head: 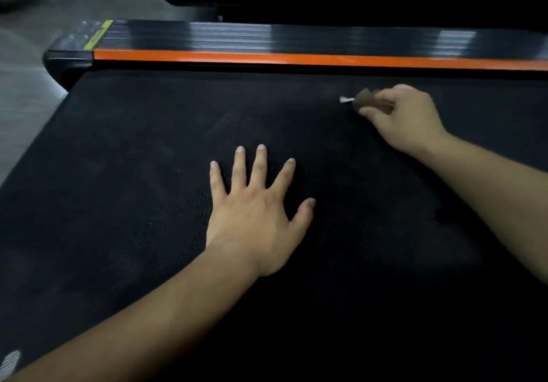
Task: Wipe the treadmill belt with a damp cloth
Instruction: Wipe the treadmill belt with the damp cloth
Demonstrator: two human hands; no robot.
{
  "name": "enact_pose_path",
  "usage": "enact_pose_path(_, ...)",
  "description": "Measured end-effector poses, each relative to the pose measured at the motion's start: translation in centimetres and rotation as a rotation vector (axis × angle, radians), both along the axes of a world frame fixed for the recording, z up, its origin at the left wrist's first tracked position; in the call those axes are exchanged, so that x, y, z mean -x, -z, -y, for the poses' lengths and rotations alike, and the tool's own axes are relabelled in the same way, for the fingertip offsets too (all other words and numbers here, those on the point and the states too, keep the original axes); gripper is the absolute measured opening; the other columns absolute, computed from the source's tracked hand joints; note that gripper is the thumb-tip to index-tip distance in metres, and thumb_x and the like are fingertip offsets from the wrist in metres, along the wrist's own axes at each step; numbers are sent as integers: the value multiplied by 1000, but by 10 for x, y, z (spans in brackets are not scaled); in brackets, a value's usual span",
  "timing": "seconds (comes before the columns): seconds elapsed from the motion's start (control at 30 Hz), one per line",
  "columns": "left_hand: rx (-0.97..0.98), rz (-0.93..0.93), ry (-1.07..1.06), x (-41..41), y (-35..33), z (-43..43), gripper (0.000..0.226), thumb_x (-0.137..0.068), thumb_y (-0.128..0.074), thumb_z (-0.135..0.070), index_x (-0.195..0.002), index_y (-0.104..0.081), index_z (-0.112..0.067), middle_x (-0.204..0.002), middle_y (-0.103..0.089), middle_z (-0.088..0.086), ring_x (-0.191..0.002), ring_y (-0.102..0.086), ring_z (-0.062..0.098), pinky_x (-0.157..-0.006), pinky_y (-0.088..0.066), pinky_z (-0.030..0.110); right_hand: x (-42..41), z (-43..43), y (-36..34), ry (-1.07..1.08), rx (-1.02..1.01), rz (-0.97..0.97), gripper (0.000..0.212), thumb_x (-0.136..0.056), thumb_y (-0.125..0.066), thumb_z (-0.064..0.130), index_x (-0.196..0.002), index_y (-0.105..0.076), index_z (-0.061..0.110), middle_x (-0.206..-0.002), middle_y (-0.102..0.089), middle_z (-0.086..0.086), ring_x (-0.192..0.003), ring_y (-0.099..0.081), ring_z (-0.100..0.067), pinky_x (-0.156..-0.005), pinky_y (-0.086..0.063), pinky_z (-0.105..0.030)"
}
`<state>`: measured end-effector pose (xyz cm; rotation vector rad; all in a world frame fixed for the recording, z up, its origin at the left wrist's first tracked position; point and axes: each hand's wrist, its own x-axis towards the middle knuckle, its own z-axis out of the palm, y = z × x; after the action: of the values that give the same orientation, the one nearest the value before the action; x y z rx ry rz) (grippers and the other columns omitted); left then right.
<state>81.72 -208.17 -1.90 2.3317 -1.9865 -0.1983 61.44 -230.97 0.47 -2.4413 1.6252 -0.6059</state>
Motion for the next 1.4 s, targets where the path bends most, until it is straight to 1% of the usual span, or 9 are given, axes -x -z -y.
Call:
enact_pose_path(0.07, -10, 6, 6, 0, 1, 0, 76, -92, -3, -77, -160, 2, -44, -172, 9, 4, -155, 21, 30, -122, 10, 63, 12, 13, -6, 69, 2, -52, 32, -90, -66, 47, -104, -72, 19, -93, -65, -4, -88, -59, -27, -77, -47, -35)
enact_pose_path(0.17, -5, 4, 3, 0, 1, 0, 76, -92, -3, -77, -160, 3, -44, -171, 10, 4, -155, 21, 30, -122, 9, 63, 22, 32, -16, 308, -30, 43, 37, -90, -64, 47, -108, -71, 15, -107, -71, -12, -102, -64, -33, -78, -45, -33)
enact_pose_path(0.37, -13, 13, -2, 0, 0, 0, 75, -94, -7, -77, -160, 1, -44, -172, 8, 4, -156, 19, 30, -122, 9, 62, 28, -43, 2, -38, -5, -1, 25, -89, -67, 43, -98, -73, 21, -87, -60, -6, -80, -57, -26, -72, -46, -35)
enact_pose_path(0.57, -9, 18, -6, 1, 0, -1, 75, -94, -8, -77, -161, -1, -44, -172, 6, 3, -157, 16, 28, -123, 9, 60, 46, -27, -8, 296, 37, 45, 33, -89, -64, 47, -100, -72, 16, -96, -71, -9, -96, -66, -32, -75, -46, -33)
enact_pose_path(0.73, -2, 28, -11, 0, 1, -1, 75, -94, -9, -78, -161, -4, -44, -172, 3, 3, -157, 13, 28, -124, 7, 60, 34, -107, 5, -149, 1, -9, 25, -91, -65, 43, -100, -73, 21, -84, -54, -1, -76, -55, -24, -65, -44, -35)
enact_pose_path(0.93, -8, 20, -24, 0, 2, 1, 75, -94, -13, -78, -161, -8, -45, -172, 0, 4, -157, 11, 28, -123, 8, 60, 57, -79, -3, 248, 54, 35, 33, -90, -61, 49, -102, -72, 20, -93, -61, -3, -94, -63, -32, -73, -48, -36)
enact_pose_path(1.13, -4, 20, -29, 0, -1, -1, 75, -94, -14, -78, -161, -9, -45, -172, 0, 4, -157, 11, 28, -123, 8, 61, 49, -168, 0, -190, -37, -24, 21, -90, -66, 44, -104, -71, 30, -84, -52, 6, -78, -55, -18, -67, -40, -32)
enact_pose_path(1.3, 13, -16, -32, 1, -3, -2, 73, -95, -20, -76, -161, -18, -43, -172, -4, 5, -158, 8, 28, -124, 8, 60, 80, -123, -1, 214, 46, 30, 33, -91, -62, 48, -106, -72, 20, -95, -61, -5, -90, -62, -30, -67, -39, -30)
enact_pose_path(1.4, 57, -37, -21, 5, -5, -4, 68, -98, -26, -70, -159, -28, -40, -171, -13, 8, -158, 0, 28, -124, 5, 59, 63, -173, 6, 50, 54, 1, 31, -89, -64, 48, -105, -72, 23, -94, -62, -6, -86, -61, -29, -67, -43, -32)
